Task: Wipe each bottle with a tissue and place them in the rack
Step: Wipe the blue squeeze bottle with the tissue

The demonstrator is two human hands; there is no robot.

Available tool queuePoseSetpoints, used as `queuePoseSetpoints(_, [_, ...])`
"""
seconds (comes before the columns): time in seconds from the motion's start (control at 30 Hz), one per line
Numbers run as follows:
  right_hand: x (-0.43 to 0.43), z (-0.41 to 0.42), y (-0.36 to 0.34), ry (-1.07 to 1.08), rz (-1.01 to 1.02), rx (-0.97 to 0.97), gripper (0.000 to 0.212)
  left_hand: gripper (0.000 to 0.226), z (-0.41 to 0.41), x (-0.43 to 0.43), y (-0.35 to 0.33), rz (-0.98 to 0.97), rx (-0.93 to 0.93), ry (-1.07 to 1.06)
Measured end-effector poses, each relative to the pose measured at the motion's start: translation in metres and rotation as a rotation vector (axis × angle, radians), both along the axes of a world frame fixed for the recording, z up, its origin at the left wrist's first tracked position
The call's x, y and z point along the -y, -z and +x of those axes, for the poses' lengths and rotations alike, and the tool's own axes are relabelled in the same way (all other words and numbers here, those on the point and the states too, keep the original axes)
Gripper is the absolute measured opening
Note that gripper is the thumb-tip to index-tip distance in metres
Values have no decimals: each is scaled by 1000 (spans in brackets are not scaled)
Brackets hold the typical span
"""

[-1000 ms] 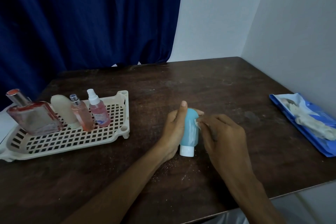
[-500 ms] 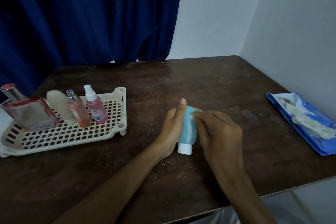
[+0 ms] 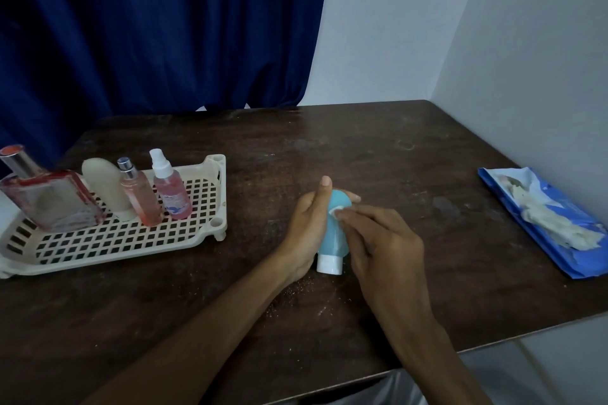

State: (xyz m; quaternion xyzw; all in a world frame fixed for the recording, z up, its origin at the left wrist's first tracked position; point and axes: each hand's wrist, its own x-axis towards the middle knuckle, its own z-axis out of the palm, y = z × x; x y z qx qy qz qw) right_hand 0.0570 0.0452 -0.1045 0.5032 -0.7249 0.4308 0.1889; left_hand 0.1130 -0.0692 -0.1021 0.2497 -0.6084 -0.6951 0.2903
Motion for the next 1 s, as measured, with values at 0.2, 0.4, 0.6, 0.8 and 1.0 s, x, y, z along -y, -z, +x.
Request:
queuePoseSetpoints(0.2, [-9,-11,1,18,11,-15,23,55,-2,0,-2,-11,-7,6])
queuePoseSetpoints(0.4, [-1,-2,-2,-26,10,-17,17,54,-1,0,0,-11,-6,-12])
queuePoseSetpoints(0.6, [-11,-7,3,-20,31,29,21,56,-3,2,-1,10,-34,35])
queuePoseSetpoints(0.8, [-11,6,7,-37,33,25,22,56,-2,2,0,59,-81,32])
queuePoseSetpoints(1.0, [-15,-3,7,-20,16,37,21,56,-4,4,2,69,-80,27])
